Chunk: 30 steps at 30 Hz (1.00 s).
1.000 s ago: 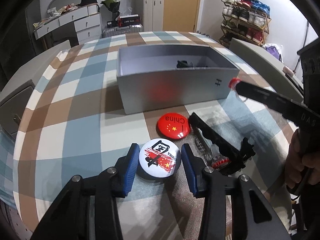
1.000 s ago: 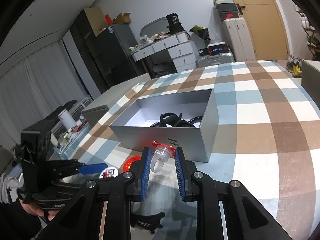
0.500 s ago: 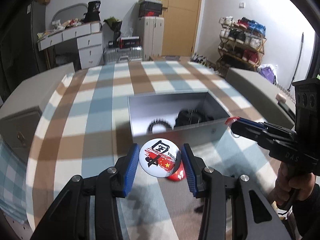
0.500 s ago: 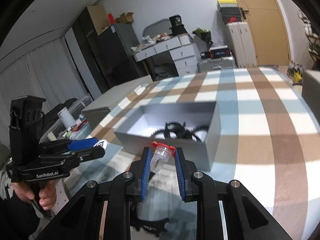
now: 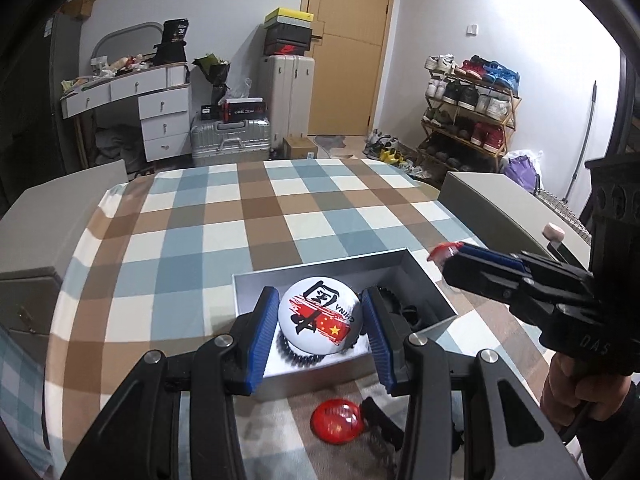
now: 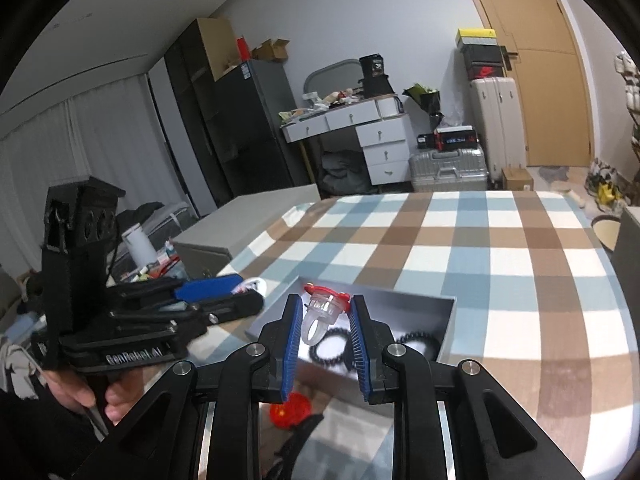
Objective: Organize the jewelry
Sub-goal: 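Carry the badge with the left gripper and ring with the right into the silver box, release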
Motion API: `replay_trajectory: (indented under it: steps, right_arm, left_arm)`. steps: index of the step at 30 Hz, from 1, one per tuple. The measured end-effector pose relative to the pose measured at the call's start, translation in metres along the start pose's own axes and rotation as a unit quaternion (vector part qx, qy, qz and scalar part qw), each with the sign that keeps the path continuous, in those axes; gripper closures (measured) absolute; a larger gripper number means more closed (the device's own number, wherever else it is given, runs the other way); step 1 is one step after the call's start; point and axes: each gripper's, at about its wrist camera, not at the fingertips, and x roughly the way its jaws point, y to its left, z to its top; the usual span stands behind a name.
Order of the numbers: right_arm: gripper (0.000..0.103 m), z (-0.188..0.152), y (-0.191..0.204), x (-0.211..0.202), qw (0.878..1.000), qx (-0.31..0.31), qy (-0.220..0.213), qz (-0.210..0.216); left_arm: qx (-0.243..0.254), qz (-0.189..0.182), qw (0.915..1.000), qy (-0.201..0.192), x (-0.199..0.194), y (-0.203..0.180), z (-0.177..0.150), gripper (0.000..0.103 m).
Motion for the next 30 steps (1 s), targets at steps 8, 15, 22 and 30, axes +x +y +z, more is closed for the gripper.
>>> replay_trajectory:
  steps: [8, 15, 22, 30]
  right_arm:
    - [0.080, 0.009, -0.012, 0.024, 1.000, 0.009, 0.018, -0.005]
    - [0.080, 0.008, -0.025, 0.042, 0.999, 0.019, 0.034, -0.010]
    - [0.080, 0.003, -0.037, 0.053, 0.998, 0.031, 0.051, -0.016]
    - [0.079, 0.000, -0.044, 0.061, 0.997, 0.036, 0.063, -0.024]
  left_arm:
    - [-0.005, -0.013, 0.9996, 0.024, 0.024, 0.003, 0.005, 0.066]
    - [-0.005, -0.020, 0.9990, 0.040, 0.037, 0.002, 0.005, 0.066]
    - [-0.006, -0.024, 0.9983, 0.053, 0.046, 0.002, 0.005, 0.066]
    - [-0.003, -0.030, 0.9976, 0.063, 0.053, 0.000, 0.004, 0.066]
